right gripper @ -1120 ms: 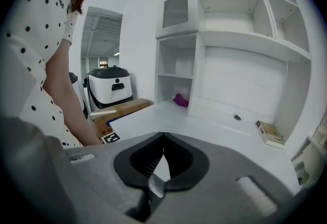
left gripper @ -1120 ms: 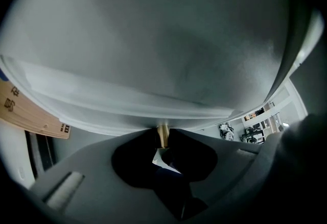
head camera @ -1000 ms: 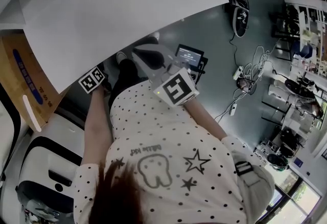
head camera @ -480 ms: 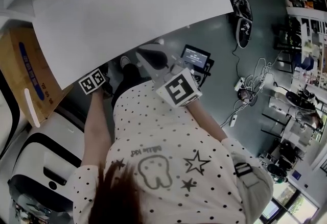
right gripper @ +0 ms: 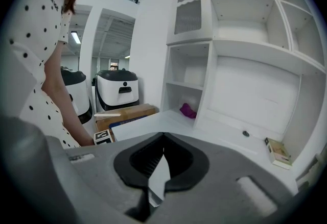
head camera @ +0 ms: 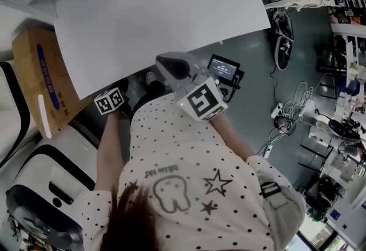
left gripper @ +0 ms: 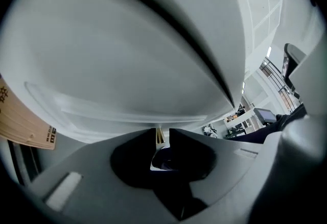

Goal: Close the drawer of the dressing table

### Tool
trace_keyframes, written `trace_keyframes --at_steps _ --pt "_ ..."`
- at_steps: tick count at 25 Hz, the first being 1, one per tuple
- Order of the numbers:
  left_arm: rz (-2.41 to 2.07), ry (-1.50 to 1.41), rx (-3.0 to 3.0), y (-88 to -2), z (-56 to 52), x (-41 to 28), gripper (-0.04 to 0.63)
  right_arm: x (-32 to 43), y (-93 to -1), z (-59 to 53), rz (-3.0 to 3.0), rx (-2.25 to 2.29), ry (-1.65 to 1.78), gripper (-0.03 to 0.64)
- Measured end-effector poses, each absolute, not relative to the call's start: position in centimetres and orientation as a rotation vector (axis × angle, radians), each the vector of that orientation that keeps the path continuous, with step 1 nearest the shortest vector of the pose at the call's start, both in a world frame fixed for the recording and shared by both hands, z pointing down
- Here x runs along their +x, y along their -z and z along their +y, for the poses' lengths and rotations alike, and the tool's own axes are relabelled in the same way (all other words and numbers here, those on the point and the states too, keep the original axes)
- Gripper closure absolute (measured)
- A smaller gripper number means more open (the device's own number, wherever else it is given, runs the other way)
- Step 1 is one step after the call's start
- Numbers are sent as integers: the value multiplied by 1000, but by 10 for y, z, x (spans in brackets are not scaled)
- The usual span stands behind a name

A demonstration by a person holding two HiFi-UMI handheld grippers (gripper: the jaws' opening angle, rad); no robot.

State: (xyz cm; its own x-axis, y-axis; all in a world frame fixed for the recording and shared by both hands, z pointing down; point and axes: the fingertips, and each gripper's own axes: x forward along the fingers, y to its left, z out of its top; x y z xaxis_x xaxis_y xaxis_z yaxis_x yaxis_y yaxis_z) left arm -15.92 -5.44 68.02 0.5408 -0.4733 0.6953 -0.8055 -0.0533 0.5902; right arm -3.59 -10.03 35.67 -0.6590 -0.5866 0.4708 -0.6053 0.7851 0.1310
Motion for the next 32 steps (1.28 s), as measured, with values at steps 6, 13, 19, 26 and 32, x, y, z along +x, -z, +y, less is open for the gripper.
trace_keyframes --at_steps 6,13,19,26,32 --pt "-1094 -404 1749 -664 -53 -158 555 -37 -353 -107 -2546 919 -57 618" --pt "-1070 -496 1824 -647 -50 -150 601 -25 -346 -114 -2593 971 -68 618" --pt "-1109 -565 1926 -619 -51 -151 601 -17 -347 -115 -2616 1009 -105 618" --pt "-1157 -644 2018 -584 -54 -147 601 -16 -361 -109 -2617 997 -160 618" --pt "-1275 -644 2116 -537 -68 -146 601 -10 -370 -106 -2604 1034 -178 618"
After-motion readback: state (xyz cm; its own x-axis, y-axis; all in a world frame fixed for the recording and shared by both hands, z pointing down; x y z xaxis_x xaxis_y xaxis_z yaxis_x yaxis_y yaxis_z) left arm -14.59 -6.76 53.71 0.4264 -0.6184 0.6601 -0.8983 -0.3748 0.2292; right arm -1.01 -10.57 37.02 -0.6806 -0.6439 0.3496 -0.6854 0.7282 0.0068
